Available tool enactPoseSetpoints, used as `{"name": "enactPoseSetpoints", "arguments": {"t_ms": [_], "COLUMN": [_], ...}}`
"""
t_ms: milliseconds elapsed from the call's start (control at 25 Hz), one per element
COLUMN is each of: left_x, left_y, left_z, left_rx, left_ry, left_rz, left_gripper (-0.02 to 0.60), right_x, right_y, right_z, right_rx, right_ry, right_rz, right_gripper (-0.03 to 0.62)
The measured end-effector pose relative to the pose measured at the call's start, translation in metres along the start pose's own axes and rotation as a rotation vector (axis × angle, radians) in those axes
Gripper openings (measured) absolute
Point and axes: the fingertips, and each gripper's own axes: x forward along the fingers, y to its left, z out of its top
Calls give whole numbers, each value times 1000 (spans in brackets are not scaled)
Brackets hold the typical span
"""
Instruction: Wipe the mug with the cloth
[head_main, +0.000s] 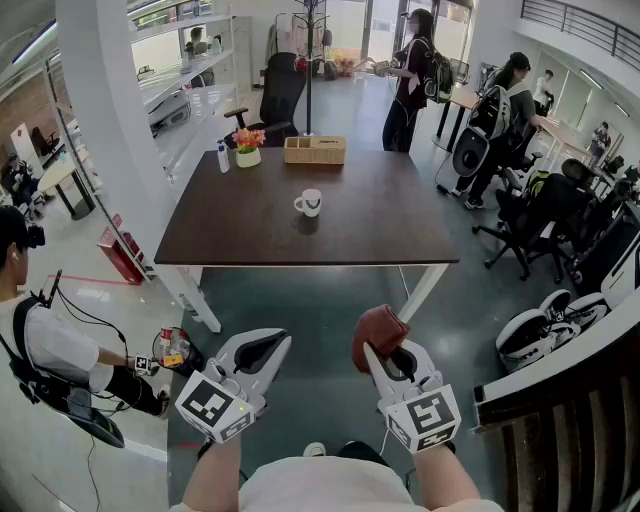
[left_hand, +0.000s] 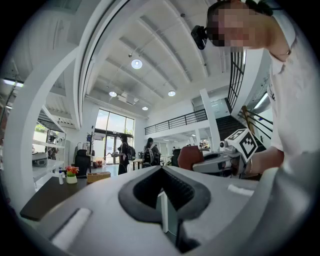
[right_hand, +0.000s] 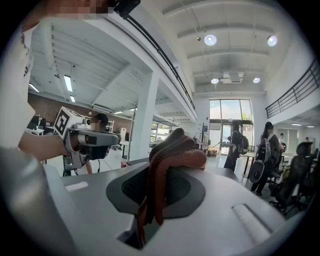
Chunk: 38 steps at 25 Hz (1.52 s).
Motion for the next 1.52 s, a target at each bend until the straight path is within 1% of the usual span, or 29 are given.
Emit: {"name": "enactPoseSetpoints", "arguments": {"t_ms": [200, 520, 680, 920, 1160, 1320, 1520], "left_x": [0, -4, -4, 1, 2, 6, 18], "left_y": [0, 9, 15, 20, 47, 57, 75], "left_z": [-1, -3, -12, -15, -24, -25, -34], "left_rx": [-10, -19, -26, -32, -32, -46, -62], "left_ry": [10, 2, 11, 13, 17, 23, 48], "left_rz": [-7, -4, -4, -10, -16, -7, 6], "left_gripper": [2, 2, 2, 2, 2, 2, 2], "right_x": [1, 11, 17, 24, 52, 60, 79], "right_y": [2, 6, 7, 3, 2, -3, -18], "right_z": [5, 3, -6, -10, -14, -13, -20], "right_rx": [-12, -10, 0, 37, 46, 57, 82], "right_ry": [1, 7, 16, 27, 36, 45, 62], "right_rz": [6, 4, 0, 9, -4, -5, 2], "right_gripper": [77, 78, 78, 80, 80, 80, 80]}}
